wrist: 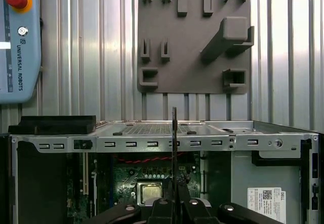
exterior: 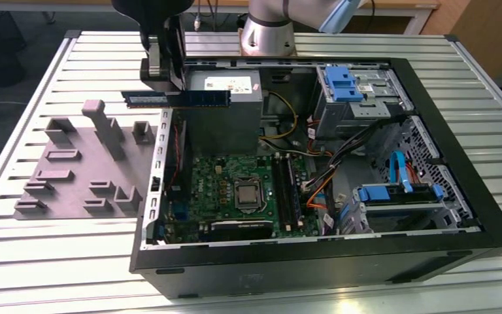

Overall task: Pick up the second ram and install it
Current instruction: 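Pick up the second ram and move it above second insertion slot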

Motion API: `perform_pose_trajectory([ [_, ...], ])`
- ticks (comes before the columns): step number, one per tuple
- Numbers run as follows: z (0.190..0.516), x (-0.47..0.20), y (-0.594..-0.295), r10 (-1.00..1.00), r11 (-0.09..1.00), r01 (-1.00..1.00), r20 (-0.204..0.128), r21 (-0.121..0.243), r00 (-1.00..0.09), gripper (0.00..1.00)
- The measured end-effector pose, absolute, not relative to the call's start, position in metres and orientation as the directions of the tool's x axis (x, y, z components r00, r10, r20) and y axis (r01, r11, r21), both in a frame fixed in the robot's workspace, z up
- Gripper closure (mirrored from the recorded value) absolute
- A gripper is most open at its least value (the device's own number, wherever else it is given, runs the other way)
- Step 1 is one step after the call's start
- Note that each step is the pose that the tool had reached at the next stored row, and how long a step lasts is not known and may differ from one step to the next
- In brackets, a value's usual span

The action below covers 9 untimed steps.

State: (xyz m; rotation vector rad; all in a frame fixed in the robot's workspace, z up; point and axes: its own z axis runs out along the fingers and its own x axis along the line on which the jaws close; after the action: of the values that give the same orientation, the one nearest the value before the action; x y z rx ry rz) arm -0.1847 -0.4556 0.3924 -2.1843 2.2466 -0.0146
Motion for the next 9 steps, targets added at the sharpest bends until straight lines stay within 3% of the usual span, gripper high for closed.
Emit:
perform_pose_trajectory([
  [9,0.3923,-0.1829,-0.4556,-1.0,0.028,-1.0,0.001,-0.012,-0.028,0.86],
])
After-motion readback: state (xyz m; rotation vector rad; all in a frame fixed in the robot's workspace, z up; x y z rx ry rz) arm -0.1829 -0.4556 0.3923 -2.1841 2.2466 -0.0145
